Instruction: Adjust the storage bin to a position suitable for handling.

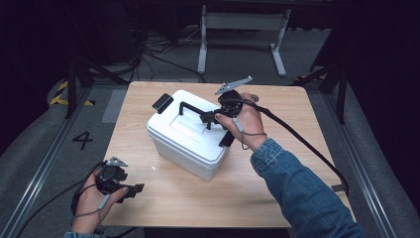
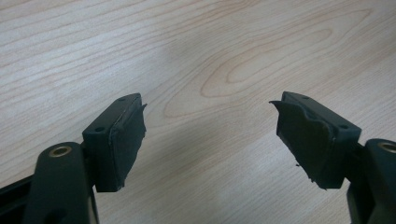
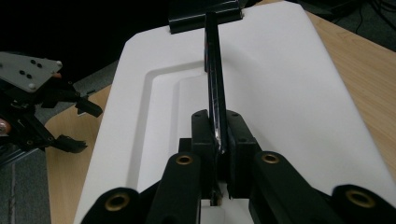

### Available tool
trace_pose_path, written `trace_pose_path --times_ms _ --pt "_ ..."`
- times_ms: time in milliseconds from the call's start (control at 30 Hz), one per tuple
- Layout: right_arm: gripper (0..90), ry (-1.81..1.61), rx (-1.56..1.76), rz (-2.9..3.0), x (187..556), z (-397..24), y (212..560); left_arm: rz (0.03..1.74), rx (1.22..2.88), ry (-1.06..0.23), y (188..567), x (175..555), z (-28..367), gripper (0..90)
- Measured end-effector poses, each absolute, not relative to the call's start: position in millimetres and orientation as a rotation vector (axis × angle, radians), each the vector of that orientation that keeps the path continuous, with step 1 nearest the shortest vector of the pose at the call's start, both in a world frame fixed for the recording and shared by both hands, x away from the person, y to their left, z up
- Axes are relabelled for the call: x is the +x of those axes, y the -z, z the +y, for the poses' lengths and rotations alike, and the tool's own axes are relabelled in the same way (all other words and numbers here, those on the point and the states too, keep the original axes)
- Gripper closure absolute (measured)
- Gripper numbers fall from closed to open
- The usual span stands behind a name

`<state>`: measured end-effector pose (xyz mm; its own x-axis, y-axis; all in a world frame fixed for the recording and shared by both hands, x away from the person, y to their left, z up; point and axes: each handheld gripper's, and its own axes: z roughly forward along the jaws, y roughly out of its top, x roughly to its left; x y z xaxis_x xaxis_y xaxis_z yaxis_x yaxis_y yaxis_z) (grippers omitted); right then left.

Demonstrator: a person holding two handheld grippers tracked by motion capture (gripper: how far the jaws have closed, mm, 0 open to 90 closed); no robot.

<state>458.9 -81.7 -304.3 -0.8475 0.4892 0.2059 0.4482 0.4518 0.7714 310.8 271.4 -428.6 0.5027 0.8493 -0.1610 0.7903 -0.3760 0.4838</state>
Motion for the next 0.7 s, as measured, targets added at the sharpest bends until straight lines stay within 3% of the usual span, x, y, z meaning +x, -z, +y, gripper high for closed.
trace_pose_path --times_ms 700 --pt "85.0 -1.41 0.875 2.543 444 -131 266 1.316 2.274 -0.114 430 334 261 24.0"
